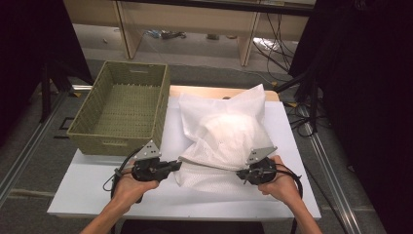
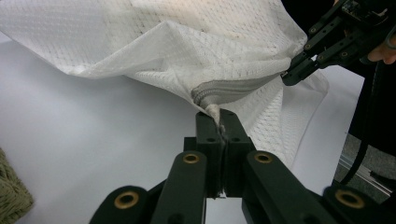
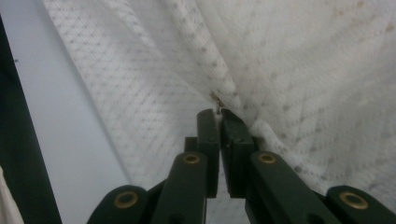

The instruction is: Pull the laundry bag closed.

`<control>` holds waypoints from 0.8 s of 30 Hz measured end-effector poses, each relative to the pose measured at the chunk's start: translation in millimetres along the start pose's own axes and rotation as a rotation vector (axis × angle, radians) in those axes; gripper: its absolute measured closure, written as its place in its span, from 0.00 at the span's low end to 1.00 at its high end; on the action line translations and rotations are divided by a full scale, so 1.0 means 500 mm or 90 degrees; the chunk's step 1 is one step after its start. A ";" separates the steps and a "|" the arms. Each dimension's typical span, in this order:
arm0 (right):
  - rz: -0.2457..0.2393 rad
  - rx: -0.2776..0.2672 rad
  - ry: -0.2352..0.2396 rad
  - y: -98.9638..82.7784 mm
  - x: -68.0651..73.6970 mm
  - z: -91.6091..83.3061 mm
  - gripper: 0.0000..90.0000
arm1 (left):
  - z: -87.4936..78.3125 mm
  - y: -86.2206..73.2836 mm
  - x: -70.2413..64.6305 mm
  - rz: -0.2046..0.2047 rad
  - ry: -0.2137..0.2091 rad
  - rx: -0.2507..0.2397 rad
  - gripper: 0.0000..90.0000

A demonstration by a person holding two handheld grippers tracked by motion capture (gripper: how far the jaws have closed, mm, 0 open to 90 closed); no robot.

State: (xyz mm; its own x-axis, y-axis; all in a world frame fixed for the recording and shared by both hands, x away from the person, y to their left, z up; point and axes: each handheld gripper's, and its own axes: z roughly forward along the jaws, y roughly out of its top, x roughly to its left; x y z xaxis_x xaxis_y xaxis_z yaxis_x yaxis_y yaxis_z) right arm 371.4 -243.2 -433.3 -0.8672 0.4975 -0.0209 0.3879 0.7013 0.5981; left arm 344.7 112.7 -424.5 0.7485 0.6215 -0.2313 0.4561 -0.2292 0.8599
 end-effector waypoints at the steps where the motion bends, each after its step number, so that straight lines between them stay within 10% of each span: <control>1: 0.009 0.005 -0.006 -0.003 0.000 -0.003 0.98 | 0.000 0.000 0.001 0.002 0.001 0.000 0.98; 24: 0.070 0.018 -0.036 -0.074 -0.031 -0.035 0.98 | -0.012 0.002 0.019 -0.002 0.015 0.008 0.98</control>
State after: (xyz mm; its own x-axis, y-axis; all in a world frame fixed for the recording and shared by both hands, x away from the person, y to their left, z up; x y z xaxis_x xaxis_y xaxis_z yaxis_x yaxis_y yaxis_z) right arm 365.0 -285.8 -440.8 -0.8005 0.5994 -0.0012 0.4890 0.6542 0.5770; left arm 349.3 122.8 -422.9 0.7356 0.6398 -0.2226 0.4644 -0.2371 0.8533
